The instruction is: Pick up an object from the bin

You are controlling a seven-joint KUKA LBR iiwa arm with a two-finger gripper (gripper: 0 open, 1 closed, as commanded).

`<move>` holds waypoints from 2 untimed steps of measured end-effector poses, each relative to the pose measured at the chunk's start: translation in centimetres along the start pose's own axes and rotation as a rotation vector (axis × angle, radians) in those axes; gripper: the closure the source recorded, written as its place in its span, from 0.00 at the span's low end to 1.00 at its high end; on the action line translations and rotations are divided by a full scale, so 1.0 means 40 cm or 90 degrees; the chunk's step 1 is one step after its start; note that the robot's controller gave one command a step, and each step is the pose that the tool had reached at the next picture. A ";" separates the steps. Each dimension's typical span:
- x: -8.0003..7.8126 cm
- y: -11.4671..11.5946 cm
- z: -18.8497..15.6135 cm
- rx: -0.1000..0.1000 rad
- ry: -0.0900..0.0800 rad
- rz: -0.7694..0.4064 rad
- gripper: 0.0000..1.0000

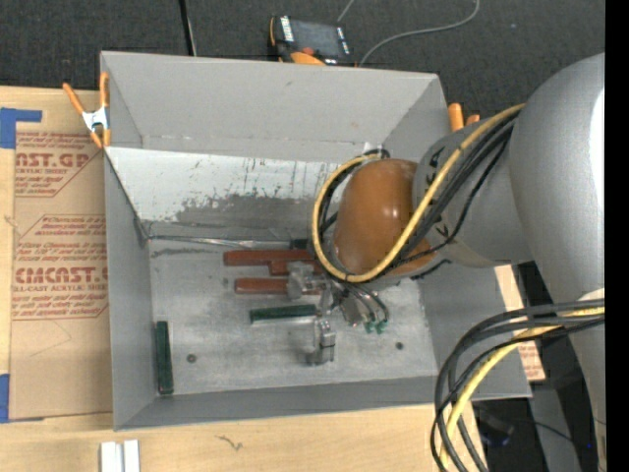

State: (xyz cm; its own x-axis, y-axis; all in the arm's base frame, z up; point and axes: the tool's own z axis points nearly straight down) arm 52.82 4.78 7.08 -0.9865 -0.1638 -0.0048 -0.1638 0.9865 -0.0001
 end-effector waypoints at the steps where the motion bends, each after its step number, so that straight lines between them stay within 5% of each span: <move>1: -0.002 0.002 -0.003 -0.001 -0.001 0.000 1.00; 2: 0.076 -0.057 -0.159 0.000 0.001 -0.028 1.00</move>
Offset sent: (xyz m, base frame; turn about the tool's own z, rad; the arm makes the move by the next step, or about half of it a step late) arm 0.0000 0.0000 0.0000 0.0000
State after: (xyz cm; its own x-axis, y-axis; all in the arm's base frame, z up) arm 50.17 2.03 13.42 -0.9784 -0.2066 -0.0039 -0.2066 0.9784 -0.0009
